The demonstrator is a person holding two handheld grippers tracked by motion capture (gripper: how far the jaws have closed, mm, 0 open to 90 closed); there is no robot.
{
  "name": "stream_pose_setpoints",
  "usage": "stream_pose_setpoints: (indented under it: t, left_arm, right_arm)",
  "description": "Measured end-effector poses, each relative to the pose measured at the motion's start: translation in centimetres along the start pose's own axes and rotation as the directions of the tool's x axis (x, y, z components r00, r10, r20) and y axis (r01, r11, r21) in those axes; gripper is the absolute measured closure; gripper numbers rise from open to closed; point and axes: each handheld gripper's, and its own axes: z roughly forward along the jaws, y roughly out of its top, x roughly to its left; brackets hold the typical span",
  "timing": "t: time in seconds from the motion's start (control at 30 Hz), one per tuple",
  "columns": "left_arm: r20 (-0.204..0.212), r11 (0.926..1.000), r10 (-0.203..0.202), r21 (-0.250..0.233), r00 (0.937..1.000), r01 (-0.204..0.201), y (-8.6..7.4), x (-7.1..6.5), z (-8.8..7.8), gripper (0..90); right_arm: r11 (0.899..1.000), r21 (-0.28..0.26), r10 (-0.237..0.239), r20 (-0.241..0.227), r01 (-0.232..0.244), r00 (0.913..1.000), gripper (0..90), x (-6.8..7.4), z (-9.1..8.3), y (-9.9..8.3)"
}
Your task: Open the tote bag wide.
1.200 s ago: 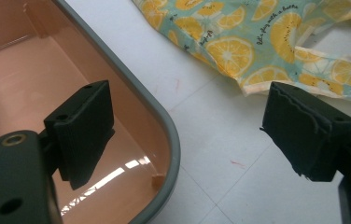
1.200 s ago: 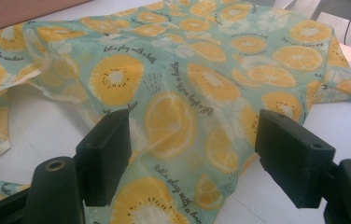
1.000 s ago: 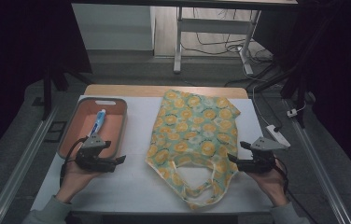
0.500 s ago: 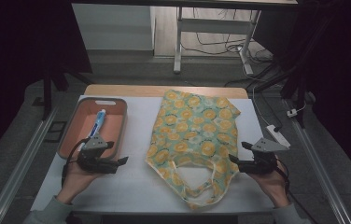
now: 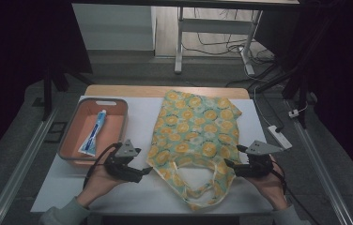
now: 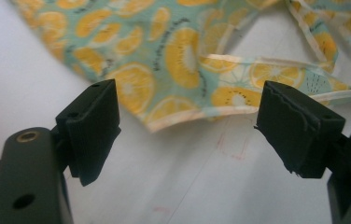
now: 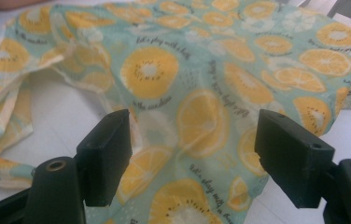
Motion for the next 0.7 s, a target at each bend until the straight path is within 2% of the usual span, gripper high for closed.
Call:
stream_pose_setpoints:
  t: [0.03,0.1,0.13,0.17,0.27,0.47,0.53,0.7]
  left_arm:
    - [0.008,0.9998,0.01,0.018,0.9999,-0.01,0.5,-0.3,1.1,22.1]
    - [0.011,0.9992,0.016,0.037,0.9998,-0.017,1.0,-0.4,2.2,22.4]
    - [0.011,0.9992,0.016,0.037,0.9998,-0.017,1.0,-0.4,2.2,22.6]
    - [0.013,0.9987,0.019,0.048,0.9997,-0.019,1.5,-0.4,3.2,23.0]
    - [-0.002,0.9977,0.016,0.066,0.9999,-0.015,2.1,-0.3,4.8,23.8]
    - [-0.04,0.9983,0.017,0.056,0.999,-0.015,2.5,0.0,6.6,29.6]
    - [-0.051,0.9975,0.008,0.071,0.9987,-0.004,2.5,0.3,7.3,30.0]
    - [-0.076,0.9941,-0.001,0.108,0.9971,0.009,2.2,0.6,8.3,37.9]
  right_arm:
    - [1.0,0.005,-0.003,-0.001,0.003,1.0,27.3,0.1,0.0,-0.1]
    - [1.0,0.013,-0.006,-0.004,0.007,1.0,27.3,0.2,0.1,-0.2]
    - [1.0,0.017,-0.007,-0.004,0.007,1.0,27.3,0.2,0.1,-0.3]
    - [1.0,0.022,-0.008,-0.004,0.008,1.0,27.3,0.2,0.2,-0.4]
    - [0.999,0.032,0.0,-0.01,0.0,0.9999,27.3,0.1,0.3,-0.6]
    - [0.997,0.072,-0.037,-0.005,0.037,0.9993,27.7,0.6,0.8,-0.7]
    - [0.994,0.093,-0.054,-0.001,0.054,0.9985,27.9,0.8,1.0,-0.7]
    - [0.988,0.146,-0.043,0.005,0.042,0.999,33.3,0.7,1.8,-1.1]
